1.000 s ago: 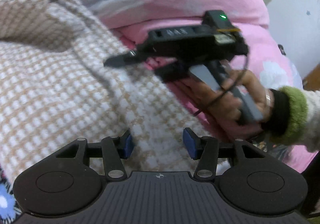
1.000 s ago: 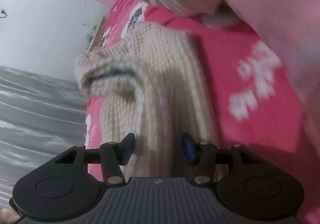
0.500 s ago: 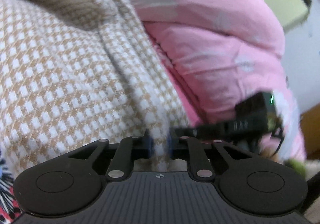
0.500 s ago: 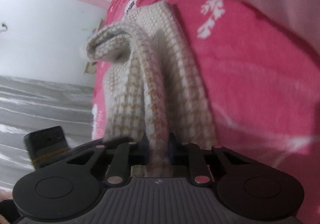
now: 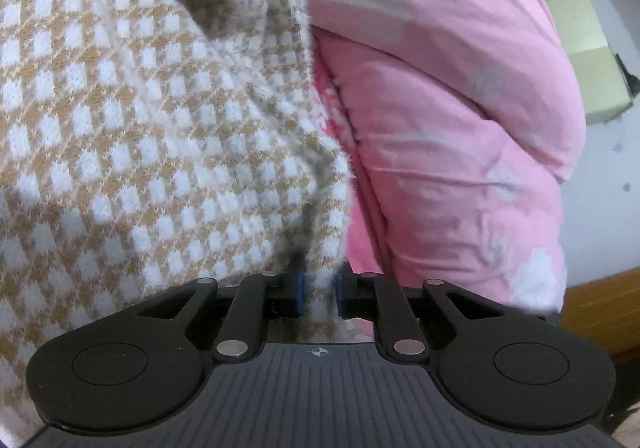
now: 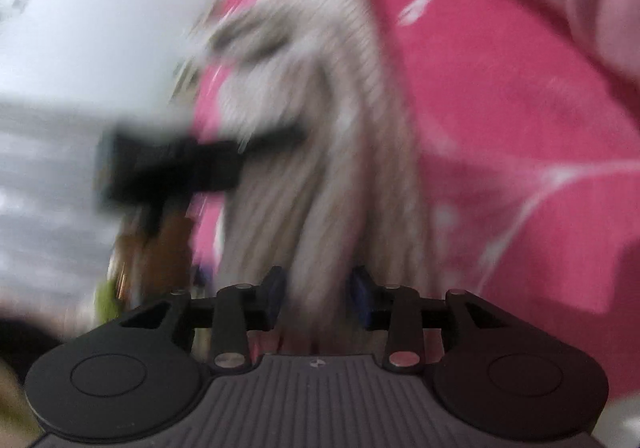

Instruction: Fold clothes

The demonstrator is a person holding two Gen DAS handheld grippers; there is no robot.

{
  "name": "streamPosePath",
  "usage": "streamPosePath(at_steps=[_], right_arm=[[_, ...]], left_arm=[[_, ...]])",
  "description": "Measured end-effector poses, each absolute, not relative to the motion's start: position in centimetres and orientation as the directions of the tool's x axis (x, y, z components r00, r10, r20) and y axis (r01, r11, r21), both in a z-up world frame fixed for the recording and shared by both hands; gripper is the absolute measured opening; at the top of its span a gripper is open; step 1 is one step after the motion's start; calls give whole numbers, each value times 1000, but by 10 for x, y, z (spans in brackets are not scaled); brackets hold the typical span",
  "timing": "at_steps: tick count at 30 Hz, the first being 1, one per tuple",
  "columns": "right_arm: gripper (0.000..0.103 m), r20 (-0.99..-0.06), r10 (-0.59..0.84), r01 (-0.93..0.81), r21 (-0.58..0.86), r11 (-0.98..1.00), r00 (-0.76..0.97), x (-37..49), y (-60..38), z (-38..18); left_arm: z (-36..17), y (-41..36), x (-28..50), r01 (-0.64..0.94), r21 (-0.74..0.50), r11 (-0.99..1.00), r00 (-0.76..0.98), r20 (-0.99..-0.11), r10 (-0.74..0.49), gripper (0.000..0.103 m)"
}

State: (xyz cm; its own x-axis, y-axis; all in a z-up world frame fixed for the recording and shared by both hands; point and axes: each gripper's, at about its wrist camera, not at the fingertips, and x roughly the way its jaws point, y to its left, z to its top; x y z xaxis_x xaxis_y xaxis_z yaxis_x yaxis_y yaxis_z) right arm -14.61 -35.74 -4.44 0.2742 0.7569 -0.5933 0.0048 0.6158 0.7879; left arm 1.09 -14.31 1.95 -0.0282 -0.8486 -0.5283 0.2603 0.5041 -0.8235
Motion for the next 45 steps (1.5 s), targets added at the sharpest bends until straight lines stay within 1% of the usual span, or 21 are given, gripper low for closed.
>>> streamPosePath(at_steps=[2, 3, 4, 7, 8, 10, 13, 16, 18, 20, 24, 27, 31, 35, 36, 38, 40, 41, 42, 43, 45], right_arm=[[43, -601, 779, -83, 780, 621, 180, -160, -349, -34], [47, -626, 767, -125, 758, 641, 141, -167, -348, -28], [56, -650, 748, -156, 732, 664, 133, -171, -349, -22], [70, -656, 716, -112, 713, 692, 239, -170, -373, -10], [73, -637, 716, -83, 728, 681, 288, -166, -382, -9], [85, -601, 707, -32, 753, 657, 373, -157, -397, -8], [86, -581, 699, 17, 774, 633, 417, -137, -399, -21], [86, -537, 746, 42, 821, 570, 394, -119, -389, -40], [86, -535, 761, 14, 821, 570, 367, -114, -377, -42], [91, -546, 763, -22, 808, 588, 345, -114, -368, -40], [92, -553, 752, -66, 788, 612, 359, -117, -365, -28], [92, -559, 738, -95, 770, 632, 379, -122, -363, -17], [92, -590, 723, -93, 748, 657, 359, -122, -353, -13], [93, -641, 689, -53, 718, 694, 339, -114, -343, -16], [93, -659, 673, -40, 704, 709, 335, -112, -342, -18], [80, -690, 640, -16, 676, 737, 339, -111, -341, -23], [58, -692, 629, 19, 678, 735, 355, -113, -349, -28], [52, -689, 628, 42, 685, 727, 362, -115, -354, -31], [39, -681, 635, 73, 701, 710, 366, -117, -362, -35], [33, -672, 641, 104, 716, 691, 370, -119, -370, -39], [31, -657, 651, 156, 739, 656, 380, -122, -383, -45]], left_arm=[[17, -147, 17, 255, -821, 510, -33, -535, -844, 14], [15, -149, 18, 251, -820, 515, -38, -540, -841, 15], [14, -150, 19, 244, -820, 517, -40, -542, -840, 18], [14, -151, 21, 228, -823, 520, -42, -542, -839, 27], [15, -151, 20, 226, -824, 520, -41, -541, -840, 31], [19, -150, 15, 233, -819, 525, -33, -546, -837, 35], [23, -150, 9, 238, -808, 538, -23, -559, -829, 37], [26, -149, 6, 205, -811, 548, -16, -563, -827, 37], [31, -151, 4, 195, -812, 550, -11, -562, -827, 42], [38, -155, 2, 208, -809, 551, -7, -564, -826, 51], [49, -158, -1, 186, -807, 561, -10, -572, -820, 57], [56, -158, -5, 156, -813, 561, -7, -569, -822, 64], [62, -170, -11, 180, -795, 580, 6, -588, -808, 79], [48, -189, -10, 180, -761, 623, 14, -632, -775, 86], [45, -192, -10, 171, -757, 631, 17, -638, -770, 88], [44, -197, -10, 184, -755, 629, 21, -637, -770, 92], [48, -196, -10, 198, -755, 626, 26, -634, -773, 92], [48, -193, -8, 192, -763, 617, 24, -625, -780, 92], [49, -189, -7, 186, -772, 608, 21, -616, -788, 91], [49, -185, -6, 180, -780, 599, 18, -606, -795, 89], [52, -175, -5, 178, -790, 587, 24, -593, -805, 89]])
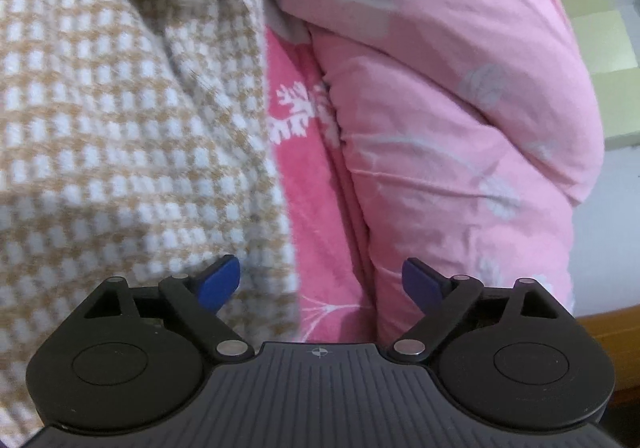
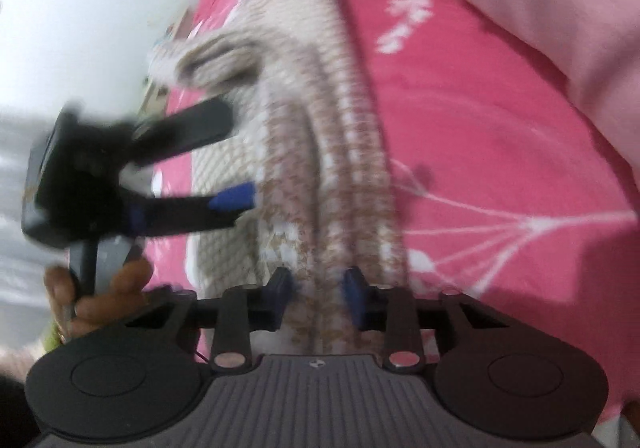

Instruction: Fold clothes

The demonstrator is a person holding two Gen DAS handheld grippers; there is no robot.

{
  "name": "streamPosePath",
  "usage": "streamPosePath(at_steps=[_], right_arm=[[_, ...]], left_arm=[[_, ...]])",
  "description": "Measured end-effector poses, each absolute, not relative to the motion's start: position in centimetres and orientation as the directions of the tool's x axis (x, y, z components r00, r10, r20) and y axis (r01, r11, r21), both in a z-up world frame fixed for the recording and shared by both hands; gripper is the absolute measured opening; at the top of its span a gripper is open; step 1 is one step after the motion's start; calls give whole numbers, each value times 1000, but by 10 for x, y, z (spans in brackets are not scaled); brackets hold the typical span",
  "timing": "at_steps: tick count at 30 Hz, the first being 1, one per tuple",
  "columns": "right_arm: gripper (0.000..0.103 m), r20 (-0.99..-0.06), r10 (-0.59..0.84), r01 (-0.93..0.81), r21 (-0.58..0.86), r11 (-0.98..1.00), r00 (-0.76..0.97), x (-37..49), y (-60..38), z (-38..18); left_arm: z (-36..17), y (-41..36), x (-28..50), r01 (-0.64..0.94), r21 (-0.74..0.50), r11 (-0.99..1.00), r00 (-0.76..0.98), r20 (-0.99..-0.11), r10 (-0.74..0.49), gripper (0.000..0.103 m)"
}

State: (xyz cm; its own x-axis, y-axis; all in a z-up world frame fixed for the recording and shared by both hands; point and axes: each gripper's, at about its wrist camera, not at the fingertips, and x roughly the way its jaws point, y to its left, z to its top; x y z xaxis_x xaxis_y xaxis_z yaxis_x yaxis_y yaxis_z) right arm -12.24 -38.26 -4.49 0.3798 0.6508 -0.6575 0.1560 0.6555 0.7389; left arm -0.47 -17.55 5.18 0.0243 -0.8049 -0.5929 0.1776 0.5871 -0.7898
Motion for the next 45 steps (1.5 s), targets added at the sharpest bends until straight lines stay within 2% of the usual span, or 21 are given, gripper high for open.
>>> streamPosePath(at_steps=[4, 8, 11, 13, 16, 20, 22, 30, 33, 35, 37, 38, 40, 45], right_arm=[[31, -659, 645, 147, 734, 663, 386, -124, -381, -43], [33, -645, 659, 192, 755, 627, 386, -125, -385, -47], [48, -628, 672, 218, 773, 595, 392, -124, -385, -50], [60, -612, 682, 222, 787, 576, 401, -124, -385, -49], [66, -591, 695, 233, 805, 546, 410, -124, -384, -49], [69, -592, 692, 194, 800, 568, 412, -132, -385, -42], [73, -583, 693, 170, 803, 572, 423, -139, -386, -40], [76, -604, 702, 98, 780, 618, 377, -129, -365, -46], [76, -613, 706, 106, 777, 621, 356, -118, -363, -52], [72, -615, 707, 119, 777, 618, 349, -116, -365, -53], [51, -623, 699, 133, 772, 621, 353, -117, -370, -53], [47, -623, 696, 137, 772, 621, 356, -119, -374, -54], [41, -613, 700, 147, 781, 607, 365, -123, -379, -56], [41, -581, 721, 151, 807, 571, 377, -123, -379, -54]], left_arm=[[65, -144, -7, 209, -797, 567, 72, -566, -821, 89], [71, -112, -20, 273, -806, 525, 76, -525, -847, 78], [60, -112, -30, 260, -853, 453, -27, -475, -879, 68], [50, -118, -36, 237, -876, 421, -64, -446, -893, 68], [37, -127, -35, 177, -899, 401, -76, -418, -905, 65], [25, -129, -25, 77, -943, 324, -73, -329, -941, 65], [23, -130, -21, 67, -944, 324, -77, -329, -941, 65], [21, -134, -20, 38, -953, 300, -94, -302, -949, 67], [31, -126, -23, 58, -960, 275, -76, -279, -957, 72], [39, -115, -24, 76, -959, 272, -54, -276, -960, 75], [47, -96, -26, 100, -955, 278, -13, -280, -960, 76], [51, -84, -27, 111, -951, 288, 12, -288, -957, 77], [59, -58, -30, 142, -930, 338, 76, -330, -941, 78], [60, -1, -50, 204, -797, 568, 217, -529, -820, 79]])
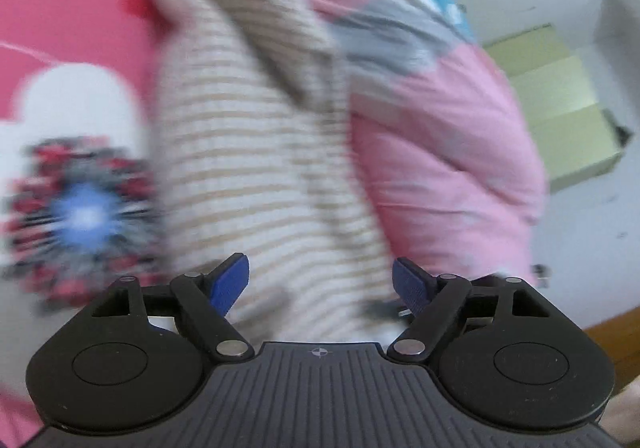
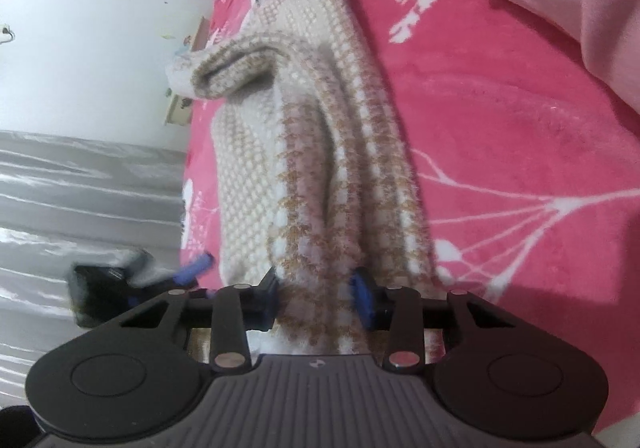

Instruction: Fold clothes

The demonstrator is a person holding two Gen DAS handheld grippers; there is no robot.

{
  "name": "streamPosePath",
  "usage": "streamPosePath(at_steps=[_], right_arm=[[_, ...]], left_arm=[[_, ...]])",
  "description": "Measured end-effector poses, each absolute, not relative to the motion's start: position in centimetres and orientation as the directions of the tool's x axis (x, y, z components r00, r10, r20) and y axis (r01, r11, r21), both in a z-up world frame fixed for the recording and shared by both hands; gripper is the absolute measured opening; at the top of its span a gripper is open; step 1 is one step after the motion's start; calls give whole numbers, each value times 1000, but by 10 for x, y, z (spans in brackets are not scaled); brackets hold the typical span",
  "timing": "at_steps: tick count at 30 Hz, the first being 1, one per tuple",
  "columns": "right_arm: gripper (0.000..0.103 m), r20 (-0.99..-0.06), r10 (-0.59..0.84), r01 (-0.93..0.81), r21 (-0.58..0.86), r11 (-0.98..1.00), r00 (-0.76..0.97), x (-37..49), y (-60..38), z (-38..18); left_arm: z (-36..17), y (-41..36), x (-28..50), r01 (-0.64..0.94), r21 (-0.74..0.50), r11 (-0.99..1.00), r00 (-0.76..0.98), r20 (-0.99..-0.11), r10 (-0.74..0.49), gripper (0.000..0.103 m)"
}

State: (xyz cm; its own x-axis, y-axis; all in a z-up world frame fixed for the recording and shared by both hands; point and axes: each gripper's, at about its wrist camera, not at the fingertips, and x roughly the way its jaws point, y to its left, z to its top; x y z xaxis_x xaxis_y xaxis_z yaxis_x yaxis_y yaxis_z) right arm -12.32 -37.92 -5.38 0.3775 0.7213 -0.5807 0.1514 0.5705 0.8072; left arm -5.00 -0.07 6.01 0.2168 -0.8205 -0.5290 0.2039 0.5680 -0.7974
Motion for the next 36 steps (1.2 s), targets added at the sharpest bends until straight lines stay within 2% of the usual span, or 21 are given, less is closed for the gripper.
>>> streamPosePath(at_steps=[2, 4, 7, 8, 9, 10, 11, 12, 16, 18, 20, 22, 24, 25, 26, 31, 34, 36], right_arm=[[48, -583, 725, 152, 806, 572, 366, -120, -377, -52], [61, -602, 719, 172, 795, 582, 349, -114, -375, -55], [61, -622, 706, 176, 779, 602, 339, -106, -368, -62], [60, -631, 697, 167, 770, 616, 340, -105, -364, -61], [52, -641, 689, 157, 761, 630, 340, -104, -360, -61], [35, -648, 682, 147, 752, 642, 338, -103, -356, -60], [28, -655, 680, 138, 746, 652, 331, -104, -352, -58], [22, -653, 682, 127, 746, 654, 329, -105, -350, -56], [18, -632, 694, 110, 761, 639, 344, -121, -351, -50], [18, -632, 700, 132, 766, 629, 333, -130, -352, -59], [18, -619, 714, 156, 781, 605, 328, -137, -352, -68], [17, -602, 724, 162, 795, 585, 338, -139, -351, -70], [17, -590, 731, 142, 802, 580, 343, -139, -349, -65], [17, -584, 735, 128, 805, 579, 345, -139, -348, -62], [17, -578, 739, 112, 807, 580, 346, -140, -347, -58], [17, -585, 735, 49, 792, 608, 341, -148, -347, -44], [17, -633, 706, 68, 758, 649, 319, -147, -348, -60], [17, -631, 708, 104, 765, 635, 317, -145, -350, -69]], left_arm=[[49, 11, -58, 167, -786, 595, 220, -559, -800, 80], [36, 13, -64, 130, -788, 601, 195, -574, -795, 82], [15, 8, -68, 73, -791, 607, 142, -594, -792, 82], [8, 13, -65, 58, -794, 605, 132, -594, -793, 81], [2, 10, -65, 39, -800, 599, 122, -591, -797, 79], [-3, 8, -66, 31, -801, 597, 107, -591, -799, 69], [-6, 5, -68, 37, -800, 600, 94, -595, -799, 48], [-7, 1, -67, 56, -800, 597, 87, -592, -801, 39], [-6, 4, -66, 112, -815, 568, 73, -563, -823, 35], [-12, 6, -63, 75, -820, 567, 54, -565, -823, 38], [-18, 8, -62, 35, -821, 570, 40, -568, -822, 51], [-22, 10, -65, 16, -824, 566, 41, -565, -824, 51], [-21, 5, -69, 24, -823, 568, 54, -566, -822, 37], [-17, 3, -72, 46, -819, 571, 60, -569, -820, 26], [-13, 2, -75, 67, -816, 574, 66, -571, -819, 21], [14, 5, -83, 181, -798, 575, 31, -580, -814, 19], [2, -6, -83, 223, -749, 624, 6, -639, -769, 19], [-4, -13, -82, 228, -727, 647, -1, -665, -747, 19]])
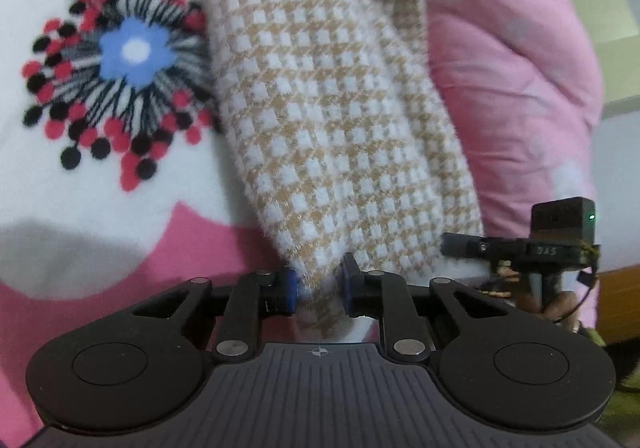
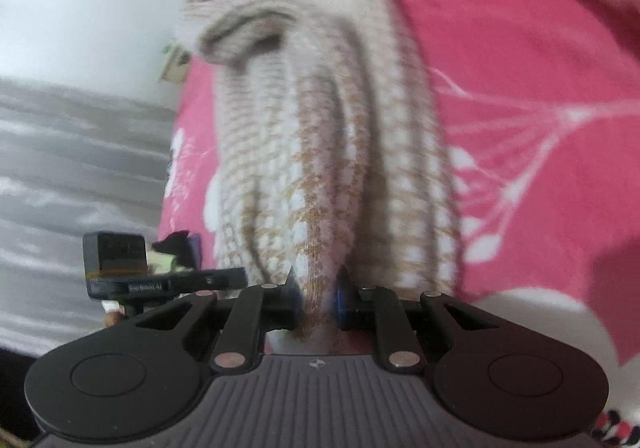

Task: Fold clothes
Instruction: 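Pinch the folded cardigan edge with both grippers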

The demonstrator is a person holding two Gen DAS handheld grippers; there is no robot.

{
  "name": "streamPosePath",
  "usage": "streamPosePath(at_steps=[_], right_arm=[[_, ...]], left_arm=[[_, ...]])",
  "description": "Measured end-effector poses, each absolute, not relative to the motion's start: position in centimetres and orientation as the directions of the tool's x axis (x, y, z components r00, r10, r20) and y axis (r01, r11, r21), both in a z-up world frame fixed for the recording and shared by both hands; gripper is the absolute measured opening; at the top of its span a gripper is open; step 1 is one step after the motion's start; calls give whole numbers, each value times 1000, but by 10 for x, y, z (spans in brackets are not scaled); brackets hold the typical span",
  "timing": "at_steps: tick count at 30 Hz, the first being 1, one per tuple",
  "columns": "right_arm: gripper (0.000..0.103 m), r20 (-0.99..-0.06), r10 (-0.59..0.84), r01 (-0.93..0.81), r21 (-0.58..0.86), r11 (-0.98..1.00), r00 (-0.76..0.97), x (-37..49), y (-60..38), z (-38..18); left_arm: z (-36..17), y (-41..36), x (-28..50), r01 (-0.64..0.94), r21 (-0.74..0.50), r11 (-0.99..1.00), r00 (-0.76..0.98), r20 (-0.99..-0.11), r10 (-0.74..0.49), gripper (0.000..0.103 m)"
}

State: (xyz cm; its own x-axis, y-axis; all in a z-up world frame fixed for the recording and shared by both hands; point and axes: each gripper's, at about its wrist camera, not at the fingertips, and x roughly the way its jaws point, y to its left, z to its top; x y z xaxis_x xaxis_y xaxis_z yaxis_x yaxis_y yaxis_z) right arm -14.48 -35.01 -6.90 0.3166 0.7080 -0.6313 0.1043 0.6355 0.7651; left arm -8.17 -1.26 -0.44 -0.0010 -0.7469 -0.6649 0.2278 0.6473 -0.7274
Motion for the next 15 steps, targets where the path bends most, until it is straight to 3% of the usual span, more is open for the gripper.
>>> streamPosePath(at_steps=[4, 8, 15], right_arm=[[17, -638, 685, 18, 737, 676, 352, -146, -348, -49], [19, -722, 600, -6, 638, 770, 346, -141, -334, -68], [19, -706, 566, 25, 635, 772, 425, -152, -334, -80]], left_arm=[[14, -16, -84, 310, -702, 641, 17, -670, -742, 22], [12, -21, -79, 327, -653, 683, 12, -720, -694, 29], [58, -2, -75, 412, -547, 728, 184, -733, -655, 28]])
